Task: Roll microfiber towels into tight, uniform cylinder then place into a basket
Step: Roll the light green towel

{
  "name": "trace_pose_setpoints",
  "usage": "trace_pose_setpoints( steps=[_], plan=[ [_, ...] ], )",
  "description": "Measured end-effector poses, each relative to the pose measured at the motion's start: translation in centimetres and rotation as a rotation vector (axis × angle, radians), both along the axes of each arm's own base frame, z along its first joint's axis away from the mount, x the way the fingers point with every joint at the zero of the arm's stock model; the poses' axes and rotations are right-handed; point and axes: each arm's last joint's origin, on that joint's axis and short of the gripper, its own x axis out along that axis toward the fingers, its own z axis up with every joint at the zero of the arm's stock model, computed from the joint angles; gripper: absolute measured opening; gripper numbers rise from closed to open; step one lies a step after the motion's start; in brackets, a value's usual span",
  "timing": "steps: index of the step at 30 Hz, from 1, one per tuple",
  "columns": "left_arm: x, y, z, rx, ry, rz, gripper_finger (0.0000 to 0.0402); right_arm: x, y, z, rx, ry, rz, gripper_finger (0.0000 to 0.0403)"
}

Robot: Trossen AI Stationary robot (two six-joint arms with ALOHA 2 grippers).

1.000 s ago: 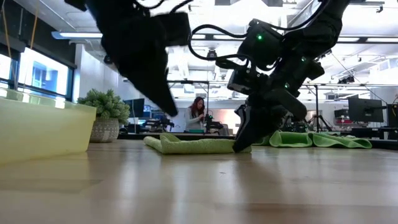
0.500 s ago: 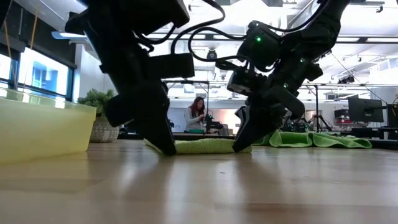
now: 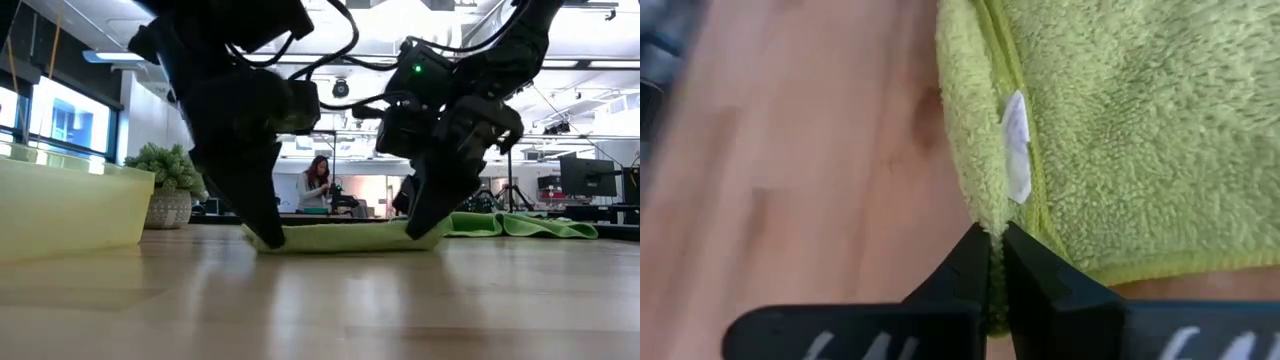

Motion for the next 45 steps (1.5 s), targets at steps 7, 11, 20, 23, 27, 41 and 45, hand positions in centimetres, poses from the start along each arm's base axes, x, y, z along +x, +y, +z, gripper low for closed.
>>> trace_pose_setpoints(
  steps=[7,11,20,23,27,41,45],
  plan=[
    [0.5,-0.4,0.3,-0.159,-0.052,0.079,0.0017,-0.1,0.2,0.1,0.129,0.045,-0.015,0.0007],
    [0.6,-0.6,0.9,-0.222,-0.076,0.083,0.0014,-0.1,0.2,0.2,0.176,0.071,-0.042,0.0007],
    [0.3,-0.5,0.7,-0.24,-0.035,0.183,0.0011,0.2,0.2,0.3,0.139,0.06,-0.11,0.0007],
    [0.0,-0.3,0.4,-0.212,-0.001,0.252,0.001,0.3,0.0,0.3,0.084,0.05,-0.155,0.0007],
    [-0.2,-0.2,0.3,-0.225,0.02,0.318,0.001,0.4,-0.2,0.3,0.049,0.042,-0.184,0.0007],
    [0.1,-1.5,1.3,-0.395,-0.003,0.265,0.001,0.4,0.4,0.3,0.252,0.093,-0.12,0.0007],
    [-0.5,-1.4,1.0,-0.338,0.04,0.369,0.001,0.7,0.4,-0.6,0.175,0.089,-0.163,0.0007]
  ],
)
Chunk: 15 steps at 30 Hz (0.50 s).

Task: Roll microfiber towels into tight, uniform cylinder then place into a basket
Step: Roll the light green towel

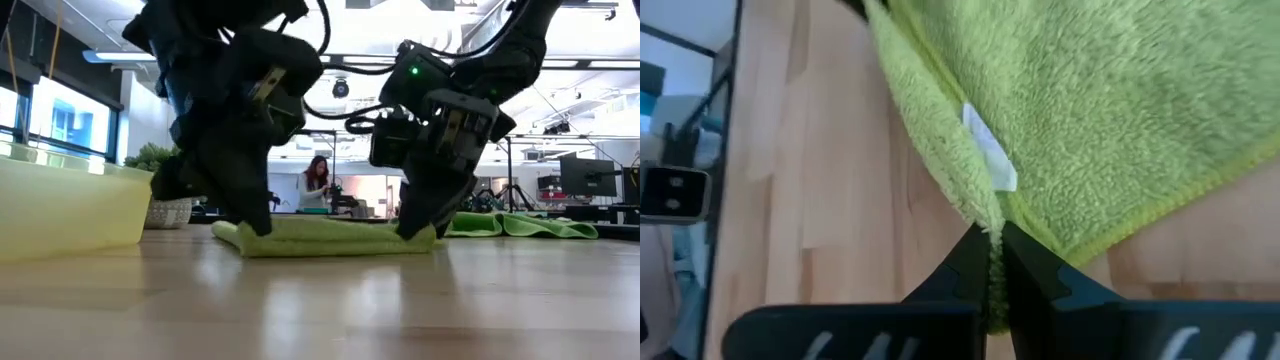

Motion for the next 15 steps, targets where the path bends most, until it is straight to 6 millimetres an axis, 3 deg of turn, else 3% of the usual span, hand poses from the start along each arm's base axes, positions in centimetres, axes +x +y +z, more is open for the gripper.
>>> trace_pose_setpoints(
  steps=[5,15],
  plan=[
    [-0.45,0.04,-0.33,0.02,0.054,0.045,0.001,0.45,0.16,-1.01,-0.017,-0.018,0.01,0.0007],
    [-0.63,0.21,-0.58,0.012,0.091,0.067,0.001,0.48,0.33,-0.53,0.088,-0.03,0.053,0.0007]
  ],
)
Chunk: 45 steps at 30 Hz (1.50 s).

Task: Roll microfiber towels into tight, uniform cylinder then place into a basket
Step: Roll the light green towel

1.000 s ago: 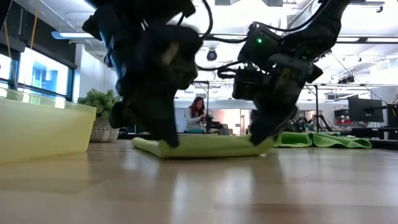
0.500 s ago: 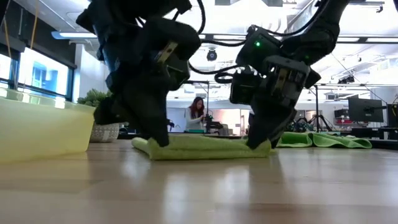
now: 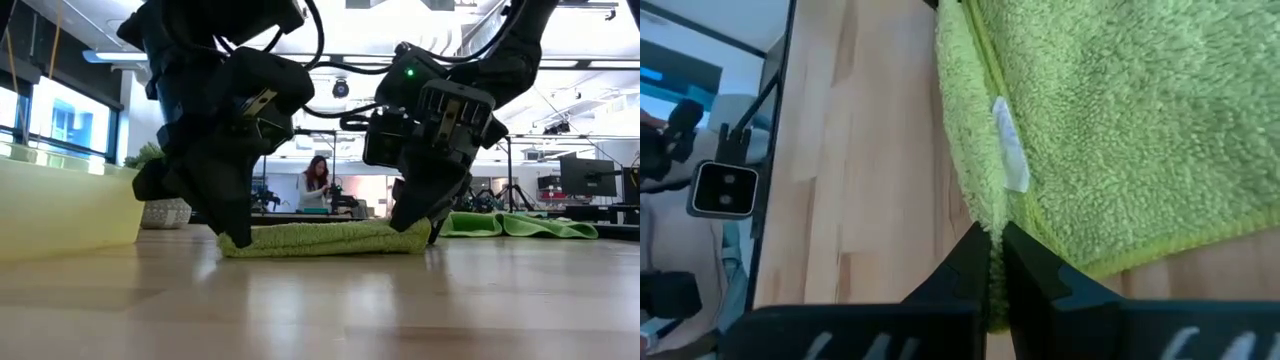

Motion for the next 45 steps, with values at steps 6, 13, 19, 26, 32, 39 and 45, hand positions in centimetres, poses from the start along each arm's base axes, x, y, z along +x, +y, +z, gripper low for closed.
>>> trace_pose_setpoints(
  steps=[6,13,19,26,32,39,45],
  plan=[
    [0.6,-0.4,0.3,-0.107,-0.069,-0.079,0.001,0.0,0.1,0.1,0.041,0.001,0.032,0.0007],
    [1.8,-1.2,1.2,-0.228,-0.219,-0.195,0.001,-0.2,0.5,0.4,0.156,0.012,0.103,0.0007],
    [0.4,-0.6,-0.2,-0.141,-0.009,0.021,0.001,0.2,0.0,0.1,-0.069,-0.027,-0.024,0.0007],
    [0.3,-0.8,-0.6,-0.127,0.014,0.039,0.001,0.3,0.3,0.0,-0.211,-0.101,0.033,0.0015],
    [0.2,-1.0,-1.4,-0.151,0.054,-0.005,0.001,-0.1,0.6,1.1,-0.327,-0.188,0.15,0.0086],
    [0.2,-1.0,-1.5,-0.147,0.052,-0.035,0.001,-1.5,0.4,5.1,-0.43,-0.276,0.267,0.0138],
    [0.2,-1.0,-1.6,-0.137,0.051,-0.034,0.001,-1.9,3.7,4.8,-0.701,-0.537,0.495,0.014]
  ],
)
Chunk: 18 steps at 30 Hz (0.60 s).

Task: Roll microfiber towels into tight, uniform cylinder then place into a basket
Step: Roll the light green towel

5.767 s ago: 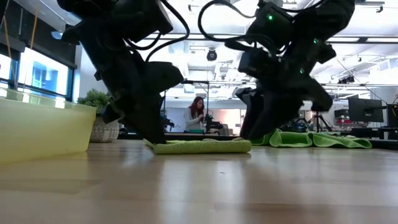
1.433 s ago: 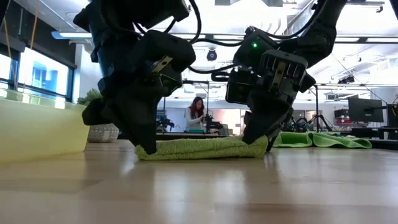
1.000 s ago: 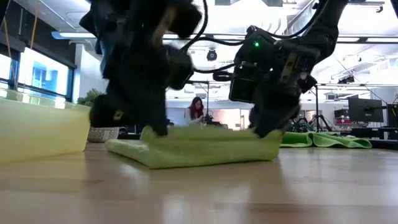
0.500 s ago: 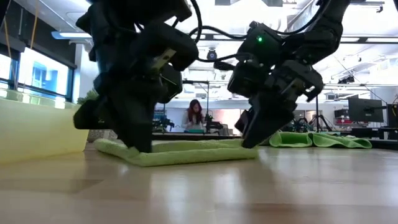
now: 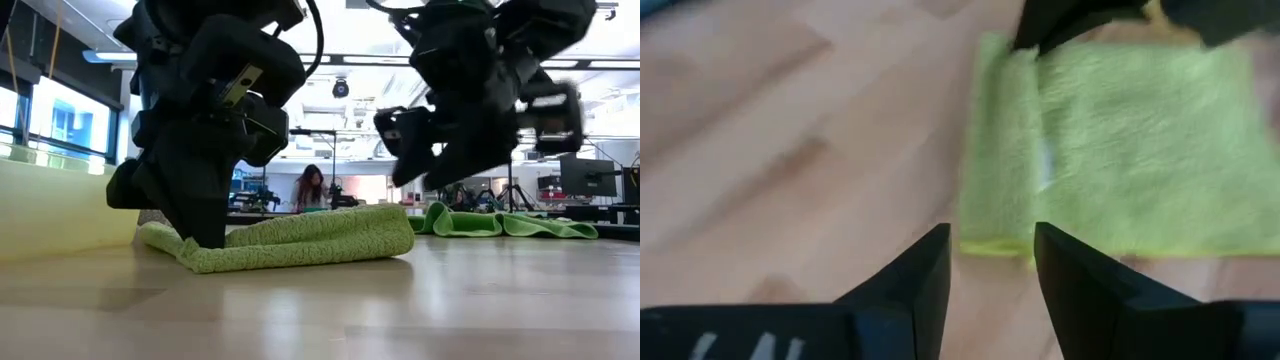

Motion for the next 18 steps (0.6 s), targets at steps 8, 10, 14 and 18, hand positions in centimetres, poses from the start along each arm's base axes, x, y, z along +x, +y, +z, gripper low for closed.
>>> trace_pose_setpoints(
  steps=[8,10,14,18],
  plan=[
    [0.0,0.0,0.0,0.007,-0.004,-0.007,0.001,1.3,1.2,-2.4,-0.032,-0.083,-0.053,0.0164],
    [0.0,0.0,0.0,0.006,-0.004,-0.006,0.001,1.3,1.6,-2.9,-0.031,-0.071,-0.043,0.0179],
    [0.0,0.0,0.0,0.006,-0.004,-0.006,0.001,1.3,2.4,-3.2,-0.026,-0.078,-0.012,0.02],
    [0.0,0.0,0.0,0.006,-0.004,-0.006,0.001,1.3,2.8,-3.2,-0.039,-0.092,-0.003,0.0204]
  ],
)
